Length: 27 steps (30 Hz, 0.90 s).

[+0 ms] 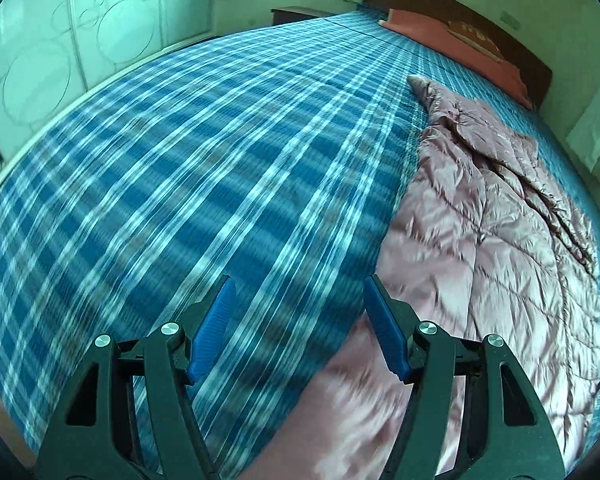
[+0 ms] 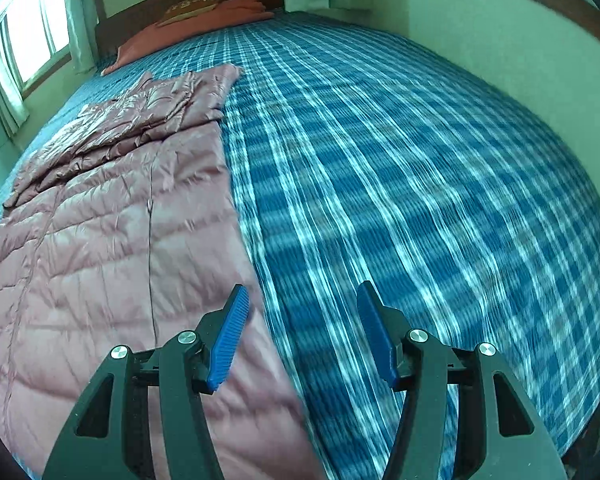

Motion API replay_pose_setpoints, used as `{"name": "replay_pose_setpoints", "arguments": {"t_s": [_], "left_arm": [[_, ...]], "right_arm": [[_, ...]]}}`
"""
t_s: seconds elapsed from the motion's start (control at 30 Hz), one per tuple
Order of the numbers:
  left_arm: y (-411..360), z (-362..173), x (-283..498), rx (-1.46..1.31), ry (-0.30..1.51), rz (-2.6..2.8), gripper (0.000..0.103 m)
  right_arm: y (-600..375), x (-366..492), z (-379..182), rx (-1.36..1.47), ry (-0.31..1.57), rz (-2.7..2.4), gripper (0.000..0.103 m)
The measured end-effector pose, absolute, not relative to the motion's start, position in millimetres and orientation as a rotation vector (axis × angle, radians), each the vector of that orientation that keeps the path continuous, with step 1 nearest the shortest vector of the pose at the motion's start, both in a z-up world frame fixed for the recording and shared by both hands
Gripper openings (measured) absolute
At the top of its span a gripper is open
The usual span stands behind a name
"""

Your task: Fold large clothes

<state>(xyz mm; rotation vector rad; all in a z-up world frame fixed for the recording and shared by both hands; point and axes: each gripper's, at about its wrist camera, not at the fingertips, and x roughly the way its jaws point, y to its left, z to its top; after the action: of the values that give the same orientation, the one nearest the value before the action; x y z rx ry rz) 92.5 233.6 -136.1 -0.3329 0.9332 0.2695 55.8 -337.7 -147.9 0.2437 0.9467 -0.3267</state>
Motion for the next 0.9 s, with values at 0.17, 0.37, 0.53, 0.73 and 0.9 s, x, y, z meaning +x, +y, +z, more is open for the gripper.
{"name": "replay_pose_setpoints", "arguments": {"t_s": [0.17, 0.37, 0.53, 0.73, 0.9], "left_arm": [[243.9, -143.4, 54.7, -0.511, 0.937, 0.248, 0.066], [240.3, -148.1, 21.6, -0.685, 0.921, 0.173, 0.066], [234.0, -154.6, -0.2, -0.829, 0.903, 0.121, 0.066], [225.4, -156.7, -15.9, -0.929, 0.874, 0.09, 0.066], [217.4, -158.8, -18.8, -0.979, 0.853, 0.057, 0.066]], "right_arm": [[-342.7, 23.6, -154.6, 0.347, 0.954, -0.298, 0.057], [-351.8, -16.4, -168.0, 0.529, 0.947, -0.255, 0.057], [-355.8, -45.6, -177.9, 0.708, 0.9, -0.178, 0.057], [-345.9, -58.2, -184.9, 0.886, 0.837, -0.059, 0.057], [-329.0, -51.6, -185.9, 0.924, 0.823, 0.005, 0.057]]}}
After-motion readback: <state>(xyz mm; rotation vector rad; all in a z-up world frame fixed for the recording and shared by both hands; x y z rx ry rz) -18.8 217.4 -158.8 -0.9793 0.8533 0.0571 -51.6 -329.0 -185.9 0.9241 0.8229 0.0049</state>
